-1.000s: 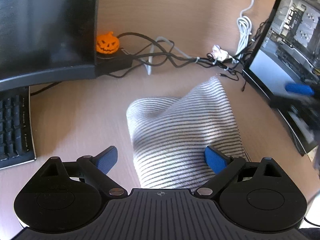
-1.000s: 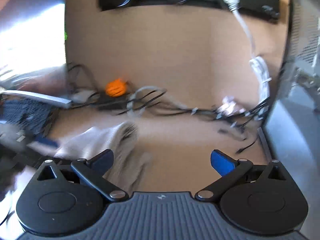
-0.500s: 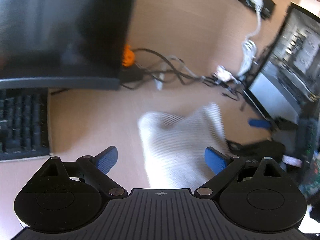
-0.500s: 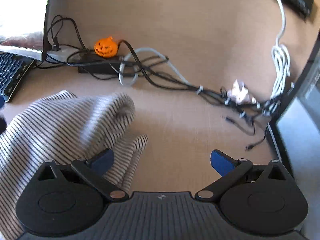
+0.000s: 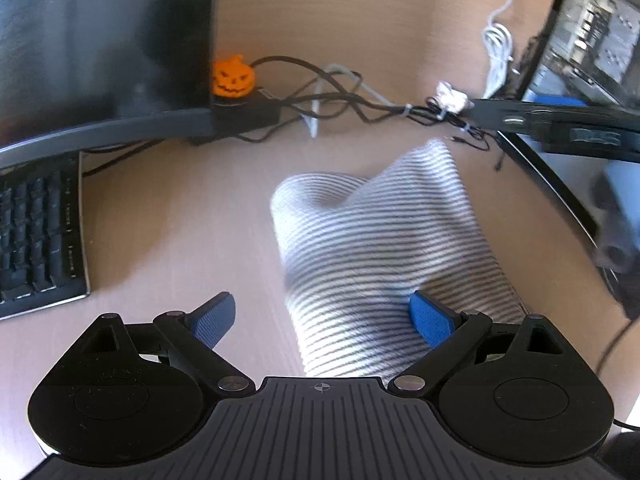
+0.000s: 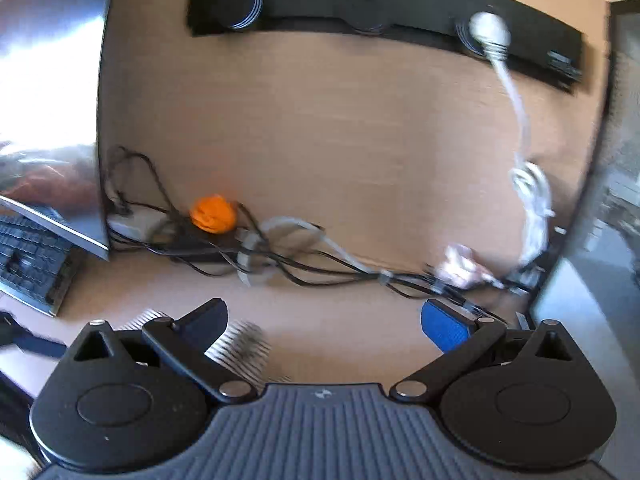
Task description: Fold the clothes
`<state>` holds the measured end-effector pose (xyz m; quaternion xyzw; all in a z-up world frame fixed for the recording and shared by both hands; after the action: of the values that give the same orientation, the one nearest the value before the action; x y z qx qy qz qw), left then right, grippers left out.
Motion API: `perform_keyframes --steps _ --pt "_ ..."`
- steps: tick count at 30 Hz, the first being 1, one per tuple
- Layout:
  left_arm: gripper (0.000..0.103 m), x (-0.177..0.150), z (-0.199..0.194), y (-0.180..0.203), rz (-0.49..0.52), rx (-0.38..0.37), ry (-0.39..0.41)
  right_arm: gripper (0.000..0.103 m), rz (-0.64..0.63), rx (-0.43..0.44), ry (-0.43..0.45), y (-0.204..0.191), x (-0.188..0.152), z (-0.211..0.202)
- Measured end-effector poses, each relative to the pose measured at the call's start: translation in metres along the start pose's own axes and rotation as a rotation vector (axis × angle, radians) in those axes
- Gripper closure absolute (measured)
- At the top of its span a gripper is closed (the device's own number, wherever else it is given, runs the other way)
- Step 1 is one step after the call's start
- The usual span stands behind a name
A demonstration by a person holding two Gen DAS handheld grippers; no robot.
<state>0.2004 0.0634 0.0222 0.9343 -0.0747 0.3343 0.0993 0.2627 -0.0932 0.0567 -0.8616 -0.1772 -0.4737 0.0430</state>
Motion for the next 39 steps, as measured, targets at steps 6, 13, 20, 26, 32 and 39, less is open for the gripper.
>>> perform_keyframes --steps 6,13,20,26,32,39 --pt "0.006 0.0 -0.007 0.006 0.024 -0.005 0.007 0.0 -0.19 -0.054 -0.161 -0.027 -0.037 0.063" --pt "0.006 0.0 -0.008 0.008 0.013 -0.046 0.0 0.0 -0.112 -0.032 -0.163 -0.017 -0.028 0.042" --pt "0.006 0.002 -0.003 0.005 -0.023 -0.11 -0.016 0.001 0.086 0.174 -0.231 -0.003 -0.046 0.003" --pt "0.006 0.003 0.001 0.003 -0.054 -0.165 -0.03 0.033 0.314 0.316 -0.239 0.017 -0.048 0.0" --pt "0.012 0.003 0.012 0.006 -0.075 -0.19 -0.045 0.049 0.401 0.373 -0.256 0.016 -0.049 0.028" --pt "0.012 0.008 0.005 0.017 -0.047 -0.238 -0.039 0.054 0.34 0.357 -0.236 0.015 -0.042 0.013"
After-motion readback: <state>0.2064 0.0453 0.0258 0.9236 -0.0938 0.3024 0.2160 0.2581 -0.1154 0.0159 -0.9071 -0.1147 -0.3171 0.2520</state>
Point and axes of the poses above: each gripper's, at about its wrist camera, not at the fingertips, and z roughly the way its jaws point, y to its right, x to its top, the point moved 2 cm from there along z, roughly the way its jaws point, and after that the axes turned 1 degree about x, right-handed, at the moved point
